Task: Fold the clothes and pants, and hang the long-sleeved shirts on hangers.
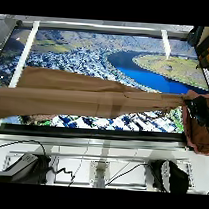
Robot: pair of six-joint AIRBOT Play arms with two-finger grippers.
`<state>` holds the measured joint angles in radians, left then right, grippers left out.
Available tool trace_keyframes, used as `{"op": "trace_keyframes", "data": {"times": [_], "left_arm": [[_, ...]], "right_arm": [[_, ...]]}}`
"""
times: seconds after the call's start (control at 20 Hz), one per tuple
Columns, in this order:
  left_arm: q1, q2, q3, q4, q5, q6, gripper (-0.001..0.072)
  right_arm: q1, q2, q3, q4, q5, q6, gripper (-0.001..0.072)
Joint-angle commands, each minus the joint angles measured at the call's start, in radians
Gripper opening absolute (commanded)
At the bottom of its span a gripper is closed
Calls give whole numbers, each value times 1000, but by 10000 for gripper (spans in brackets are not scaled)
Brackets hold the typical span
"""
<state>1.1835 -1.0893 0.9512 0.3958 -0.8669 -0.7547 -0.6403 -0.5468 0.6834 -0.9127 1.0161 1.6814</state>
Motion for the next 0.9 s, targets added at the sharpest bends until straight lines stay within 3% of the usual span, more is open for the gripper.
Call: {"op": "trace_keyframes", "data": {"times": [0.0, 0.2, 0.4, 0.5, 0.7, 0.85], "left_arm": [[-158, 1, 1, -29, 316, 6, 16], [-436, -65, 21, -29, 702, 27, 14], [-594, -249, 153, 19, 726, 23, 14], [-603, -296, 182, 19, 726, -26, 14], [-577, -253, 182, 67, 726, -34, 14], [-541, -153, 182, 114, 688, -34, 14]], "right_arm": [[18, -106, 7, 54, -108, 7, 28], [206, -277, 7, 78, -321, 8, 28], [370, -446, 16, 80, -635, 39, 28], [381, -526, 43, 81, -645, 70, 27], [380, -571, 114, 60, -611, 58, 28], [378, -544, 193, -40, -442, 49, 28]]}}
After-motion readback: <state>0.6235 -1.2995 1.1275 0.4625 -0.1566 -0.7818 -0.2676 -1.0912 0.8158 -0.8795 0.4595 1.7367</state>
